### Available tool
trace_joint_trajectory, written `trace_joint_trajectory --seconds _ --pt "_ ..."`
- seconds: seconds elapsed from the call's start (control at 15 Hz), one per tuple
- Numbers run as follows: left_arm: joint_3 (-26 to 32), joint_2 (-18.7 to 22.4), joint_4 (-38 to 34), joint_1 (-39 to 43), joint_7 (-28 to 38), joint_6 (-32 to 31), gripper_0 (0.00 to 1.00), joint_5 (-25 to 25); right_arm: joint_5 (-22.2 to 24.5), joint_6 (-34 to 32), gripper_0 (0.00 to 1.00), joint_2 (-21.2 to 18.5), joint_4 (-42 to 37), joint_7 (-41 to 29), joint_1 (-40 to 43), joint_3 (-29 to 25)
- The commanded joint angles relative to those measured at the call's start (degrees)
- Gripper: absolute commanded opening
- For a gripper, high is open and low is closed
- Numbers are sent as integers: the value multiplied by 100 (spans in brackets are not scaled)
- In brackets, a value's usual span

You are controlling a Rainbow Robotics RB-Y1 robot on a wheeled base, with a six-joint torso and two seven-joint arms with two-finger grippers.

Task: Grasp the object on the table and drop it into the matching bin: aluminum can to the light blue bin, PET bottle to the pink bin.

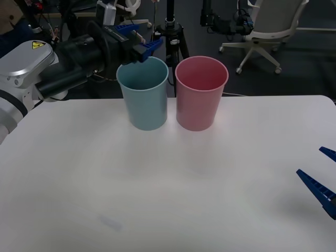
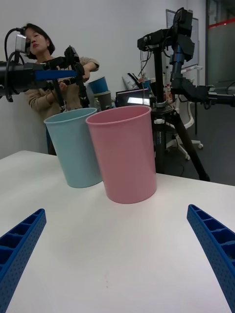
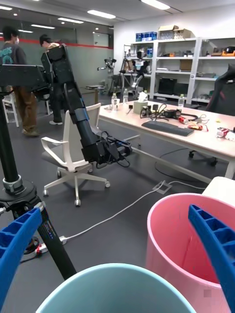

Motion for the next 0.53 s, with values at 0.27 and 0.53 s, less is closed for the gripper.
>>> trace_joint_trajectory --seconds 0.27,0.53 --pt "-7 -1 2 1 -21 -91 100 3 0 0 100 0 0 0 0 0" --pt "2 87 -6 10 -144 -337 100 161 0 0 100 0 0 0 0 0"
